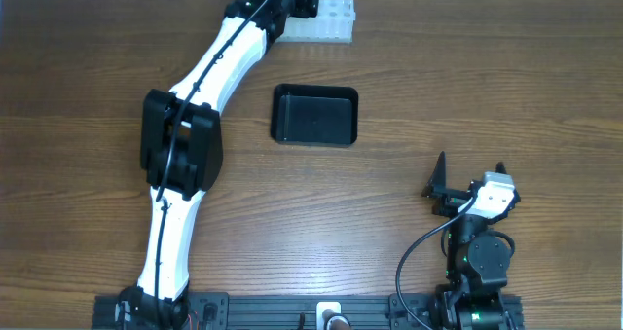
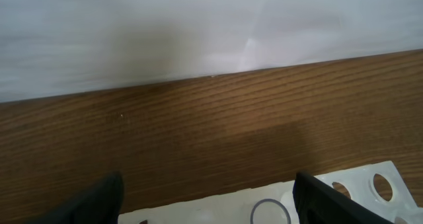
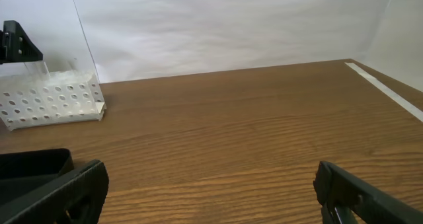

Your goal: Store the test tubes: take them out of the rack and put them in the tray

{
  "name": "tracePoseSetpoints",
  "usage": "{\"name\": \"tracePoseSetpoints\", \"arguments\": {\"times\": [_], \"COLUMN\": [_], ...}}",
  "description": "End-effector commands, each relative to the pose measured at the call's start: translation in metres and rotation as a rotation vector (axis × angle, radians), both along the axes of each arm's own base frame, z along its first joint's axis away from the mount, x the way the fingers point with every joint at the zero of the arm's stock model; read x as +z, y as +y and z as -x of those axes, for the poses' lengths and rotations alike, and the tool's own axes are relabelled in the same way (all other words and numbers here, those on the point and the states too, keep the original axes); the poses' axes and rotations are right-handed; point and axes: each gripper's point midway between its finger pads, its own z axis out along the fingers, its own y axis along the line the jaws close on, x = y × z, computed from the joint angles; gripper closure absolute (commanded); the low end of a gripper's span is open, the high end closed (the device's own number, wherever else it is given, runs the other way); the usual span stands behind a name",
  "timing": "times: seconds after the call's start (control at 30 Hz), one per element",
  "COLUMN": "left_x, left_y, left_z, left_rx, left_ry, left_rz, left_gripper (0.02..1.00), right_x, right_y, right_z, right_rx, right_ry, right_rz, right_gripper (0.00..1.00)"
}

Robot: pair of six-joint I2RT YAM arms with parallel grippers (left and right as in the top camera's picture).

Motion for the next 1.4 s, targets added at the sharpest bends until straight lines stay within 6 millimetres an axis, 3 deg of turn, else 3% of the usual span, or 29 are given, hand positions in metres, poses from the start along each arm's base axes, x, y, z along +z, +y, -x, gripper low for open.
{"name": "tracePoseSetpoints", "arguments": {"times": [0.03,0.23,0.77,1.1,1.4], "left_x": [-0.007,-0.014,-0.019,-0.034,-0.032], "left_y": [0.001,-0.001,-0.006,-0.010,-0.015], "left_z": [-0.002,-0.005,-0.004,-0.004,-0.006], "left_rx": [-0.015,-0.016,-0.031,-0.041,-0.058], "left_ry": [0.003,0.001,0.006,0.024,0.008], "left_rz": [-0.003,-0.002,0.004,0.002,0.021], "left_gripper": [0.211,0.233,0.443,0.505,0.630], "right_x": [-0.001,-0.001,-0.001,-0.001,-0.001], "right_y": [-0.003,-0.003,-0.003,-0.003,-0.003], "right_z": [0.001,0.001,0.001,0.001,0.001], "right_rx": [-0.018,-0.018,-0.018,-0.018,-0.018], "right_ry": [-0.003,-0.003,-0.003,-0.003,-0.003], "right_rz": [-0.005,-0.004,-0.004,-0.004,-0.004], "right_gripper": [0.009,0.007,0.007,0.007,0.009]}}
